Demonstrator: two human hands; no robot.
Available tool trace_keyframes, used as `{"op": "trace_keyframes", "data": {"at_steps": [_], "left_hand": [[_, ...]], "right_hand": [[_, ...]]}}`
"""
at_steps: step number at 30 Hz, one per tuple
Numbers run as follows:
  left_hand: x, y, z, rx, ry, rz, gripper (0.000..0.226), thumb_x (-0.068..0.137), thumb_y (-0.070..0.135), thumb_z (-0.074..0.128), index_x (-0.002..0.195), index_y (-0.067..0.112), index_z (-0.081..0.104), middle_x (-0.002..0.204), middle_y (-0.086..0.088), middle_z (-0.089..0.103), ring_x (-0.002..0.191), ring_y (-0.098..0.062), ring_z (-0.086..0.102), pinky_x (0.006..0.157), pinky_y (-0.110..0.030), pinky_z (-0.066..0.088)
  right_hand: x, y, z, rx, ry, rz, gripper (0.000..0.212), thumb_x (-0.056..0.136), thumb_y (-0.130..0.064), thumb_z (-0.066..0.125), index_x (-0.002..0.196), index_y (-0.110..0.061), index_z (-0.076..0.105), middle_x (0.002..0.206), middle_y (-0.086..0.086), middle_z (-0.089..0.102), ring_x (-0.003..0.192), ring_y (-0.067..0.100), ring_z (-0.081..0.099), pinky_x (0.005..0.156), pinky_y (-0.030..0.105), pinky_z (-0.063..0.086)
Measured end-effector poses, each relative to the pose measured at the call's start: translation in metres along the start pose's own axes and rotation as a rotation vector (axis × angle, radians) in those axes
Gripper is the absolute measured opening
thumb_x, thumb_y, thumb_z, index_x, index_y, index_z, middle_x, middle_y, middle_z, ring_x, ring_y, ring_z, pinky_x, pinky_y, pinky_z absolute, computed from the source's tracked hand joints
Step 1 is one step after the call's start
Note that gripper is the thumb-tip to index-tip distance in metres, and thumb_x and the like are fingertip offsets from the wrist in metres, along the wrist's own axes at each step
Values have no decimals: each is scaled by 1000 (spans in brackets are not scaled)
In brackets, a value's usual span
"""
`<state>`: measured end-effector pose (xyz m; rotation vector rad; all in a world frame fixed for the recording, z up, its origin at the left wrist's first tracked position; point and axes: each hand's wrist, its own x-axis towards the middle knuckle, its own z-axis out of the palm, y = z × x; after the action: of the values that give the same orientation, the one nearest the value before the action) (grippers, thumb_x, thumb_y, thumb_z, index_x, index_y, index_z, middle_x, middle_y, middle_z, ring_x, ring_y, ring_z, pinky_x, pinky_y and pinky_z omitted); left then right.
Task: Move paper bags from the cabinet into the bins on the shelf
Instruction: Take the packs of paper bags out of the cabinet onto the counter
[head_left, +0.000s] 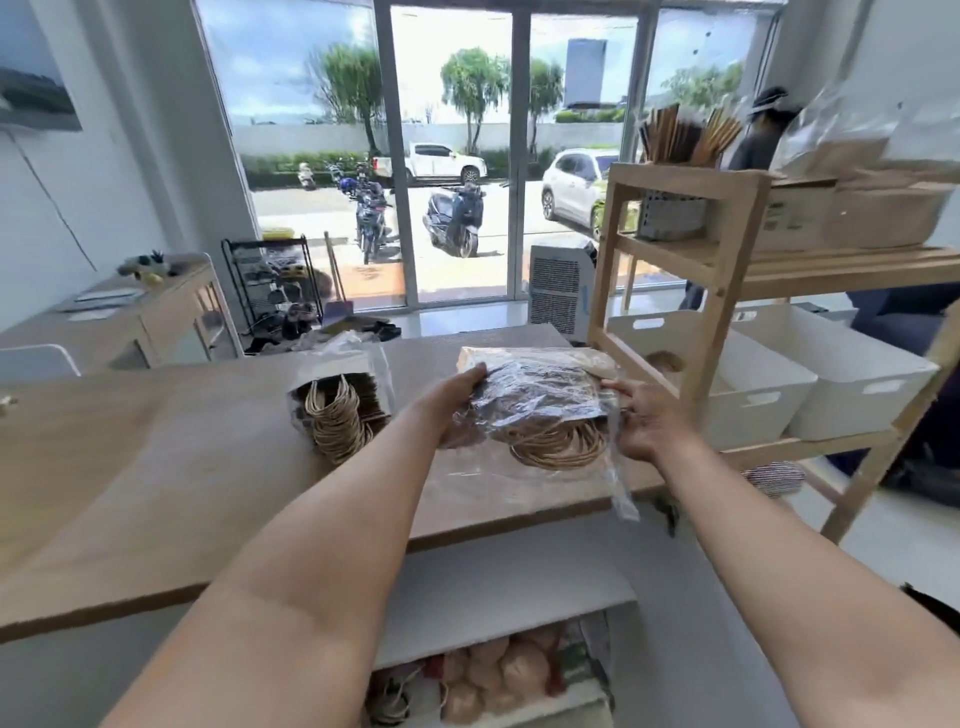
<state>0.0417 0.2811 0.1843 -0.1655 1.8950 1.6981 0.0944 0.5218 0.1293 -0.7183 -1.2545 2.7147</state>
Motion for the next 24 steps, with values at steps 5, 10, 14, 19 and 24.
{"op": "trace_keyframes", "data": {"at_steps": [5, 10, 14, 19, 24], "left_hand": [[78, 11, -16, -30, 79, 20, 56, 74, 60, 69, 102, 12, 63, 110, -8, 67, 81, -24, 66, 82, -40, 57], [157, 21, -35, -53, 85, -44, 69, 68, 64, 71, 116, 15, 62, 112, -3, 68, 77, -20, 69, 61, -34, 58], [213, 26, -41, -4, 84, -64, 77, 69, 68, 68, 126, 16, 56, 125, -8, 62, 96, -27, 65, 53, -31, 55], [230, 31, -33, 42, 70, -113, 39, 89, 54, 55, 81, 16, 54, 86, -4, 52, 83, -22, 51, 65, -28, 46], [233, 25, -25, 38, 89, -204, 41, 91, 47, 58, 72, 12, 47, 57, -3, 49, 43, -13, 45, 39, -18, 41]], "right_hand": [[86, 4, 11, -58, 19, -28, 68, 50, -9, 81, 117, -16, 71, 130, 7, 62, 90, 21, 59, 73, 26, 40], [145, 1, 30, -93, 110, 32, 48, 68, -15, 76, 115, -18, 66, 100, -2, 67, 60, 13, 63, 45, 18, 42], [188, 2, 34, -92, 207, 30, 51, 76, -16, 69, 127, -13, 61, 93, -2, 60, 63, 16, 53, 58, 19, 43], [215, 4, 38, -188, 177, 54, 31, 81, -16, 62, 109, -6, 68, 87, 7, 74, 61, 21, 61, 77, 25, 52], [236, 3, 29, -365, 156, 100, 37, 77, -24, 65, 112, -11, 66, 93, 10, 63, 69, 25, 54, 77, 34, 49]]}}
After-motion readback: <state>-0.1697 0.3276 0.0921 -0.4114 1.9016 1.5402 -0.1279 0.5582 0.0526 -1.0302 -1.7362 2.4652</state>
